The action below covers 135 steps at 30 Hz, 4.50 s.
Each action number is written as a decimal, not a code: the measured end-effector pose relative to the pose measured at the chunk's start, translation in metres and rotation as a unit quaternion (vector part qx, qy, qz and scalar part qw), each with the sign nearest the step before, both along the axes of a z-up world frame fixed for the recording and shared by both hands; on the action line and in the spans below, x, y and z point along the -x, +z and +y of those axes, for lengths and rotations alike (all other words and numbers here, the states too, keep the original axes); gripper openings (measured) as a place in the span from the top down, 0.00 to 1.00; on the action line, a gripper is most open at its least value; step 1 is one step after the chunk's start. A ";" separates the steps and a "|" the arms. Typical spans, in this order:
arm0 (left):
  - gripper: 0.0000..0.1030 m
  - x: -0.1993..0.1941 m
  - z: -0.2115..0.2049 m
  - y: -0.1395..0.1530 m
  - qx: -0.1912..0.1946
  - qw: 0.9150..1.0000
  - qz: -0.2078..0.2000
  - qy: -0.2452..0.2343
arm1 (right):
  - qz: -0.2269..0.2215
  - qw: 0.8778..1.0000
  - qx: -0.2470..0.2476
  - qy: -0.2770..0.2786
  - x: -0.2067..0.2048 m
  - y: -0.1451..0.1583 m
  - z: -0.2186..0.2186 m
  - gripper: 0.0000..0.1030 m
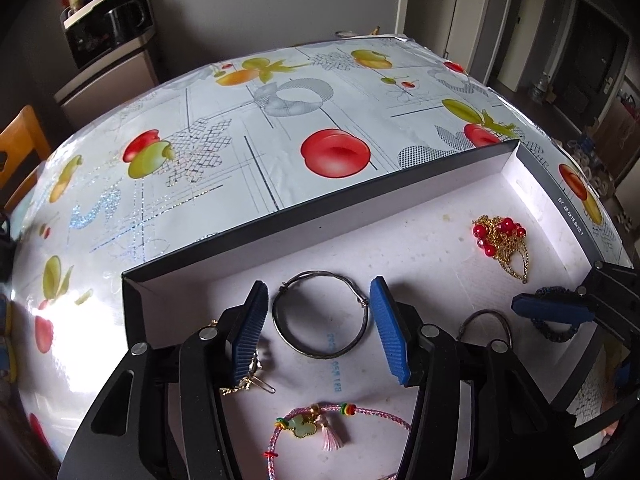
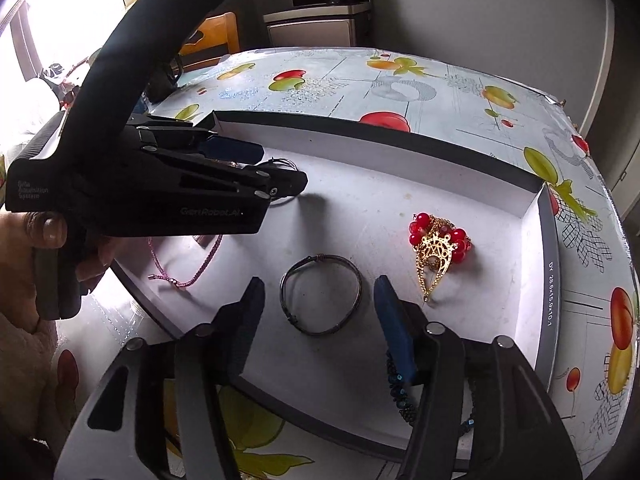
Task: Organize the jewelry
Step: 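Carry the silver hoop and black cord bracelet down into the black box, then open both tools in the box and withdraw them toward the remaining jewelry, then grasp the black hair tie with the left tool while the right tool grasps the pearl hair clip, then carry the hair tie and pearl clip into the black box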
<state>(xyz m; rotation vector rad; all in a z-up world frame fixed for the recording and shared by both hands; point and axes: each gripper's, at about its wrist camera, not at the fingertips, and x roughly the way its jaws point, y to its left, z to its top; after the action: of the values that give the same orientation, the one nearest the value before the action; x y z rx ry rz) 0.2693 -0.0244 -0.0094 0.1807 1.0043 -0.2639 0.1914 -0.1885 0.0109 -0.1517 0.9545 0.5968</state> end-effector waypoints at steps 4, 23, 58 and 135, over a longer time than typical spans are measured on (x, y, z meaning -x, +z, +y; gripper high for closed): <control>0.41 0.003 0.001 0.004 -0.003 1.000 -0.018 0.010 | -0.003 1.000 -0.007 0.000 0.003 0.005 -0.002 0.41; 0.16 0.096 0.007 0.083 0.015 0.988 -0.153 0.018 | -0.083 0.997 0.004 0.002 0.094 0.057 -0.028 0.11; 0.20 0.225 -0.016 -0.012 -0.010 0.992 -0.073 -0.104 | -0.080 0.995 0.008 -0.055 0.140 0.011 -0.071 0.11; 0.98 0.240 -0.022 -0.012 -0.004 0.983 -0.070 -0.167 | -0.056 0.997 0.021 0.044 0.164 0.014 -0.039 0.93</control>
<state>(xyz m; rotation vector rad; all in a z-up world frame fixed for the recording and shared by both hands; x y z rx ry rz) 0.0288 -0.0460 -0.0216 0.3720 0.8315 -0.5466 0.0270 -0.2271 0.0249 -0.2632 0.8547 0.6423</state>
